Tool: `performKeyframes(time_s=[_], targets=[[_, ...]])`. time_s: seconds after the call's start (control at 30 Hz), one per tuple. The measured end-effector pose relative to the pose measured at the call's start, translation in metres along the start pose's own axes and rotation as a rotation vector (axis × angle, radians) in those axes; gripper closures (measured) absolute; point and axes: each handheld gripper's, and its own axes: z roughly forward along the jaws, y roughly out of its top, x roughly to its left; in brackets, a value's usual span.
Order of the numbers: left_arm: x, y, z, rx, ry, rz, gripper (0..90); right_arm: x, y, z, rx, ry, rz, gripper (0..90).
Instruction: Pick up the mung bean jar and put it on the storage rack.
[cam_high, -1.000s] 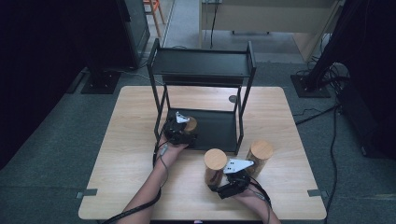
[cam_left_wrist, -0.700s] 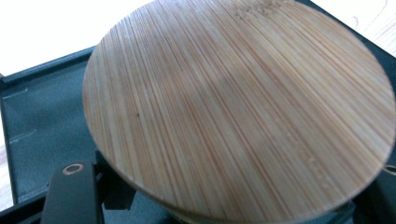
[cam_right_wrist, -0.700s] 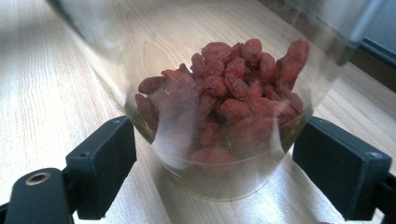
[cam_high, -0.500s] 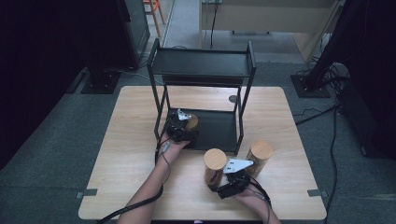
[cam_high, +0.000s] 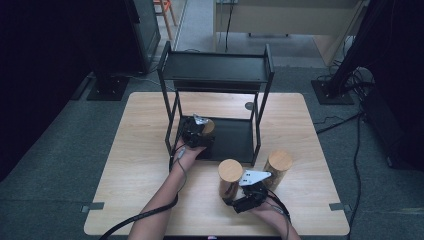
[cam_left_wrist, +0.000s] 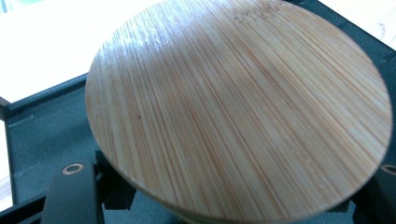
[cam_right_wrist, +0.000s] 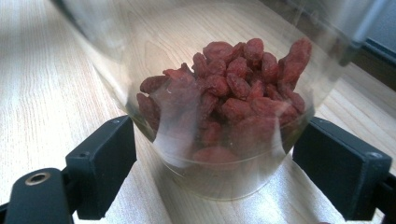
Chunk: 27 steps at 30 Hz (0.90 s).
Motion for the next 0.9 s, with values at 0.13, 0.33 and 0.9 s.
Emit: performKeyframes(time_s=[0.13, 0.33, 0.9], targets=[[0.002, 0.003, 0.003, 0.006, -0.005, -0.007, 25.6, 0.0, 0.0, 0.0, 0.0, 0.001, 0.0, 13.4], [0.005, 0.008, 0.008, 0.009, -0.023, -0.019, 25.6, 0.0, 0.0, 0.0, 0.001, 0.001, 0.001, 13.4], [0.008, 0.015, 0.019, 0.017, -0.013, -0.012, 25.6, 0.0, 0.0, 0.0, 0.005, 0.007, 0.002, 13.4]])
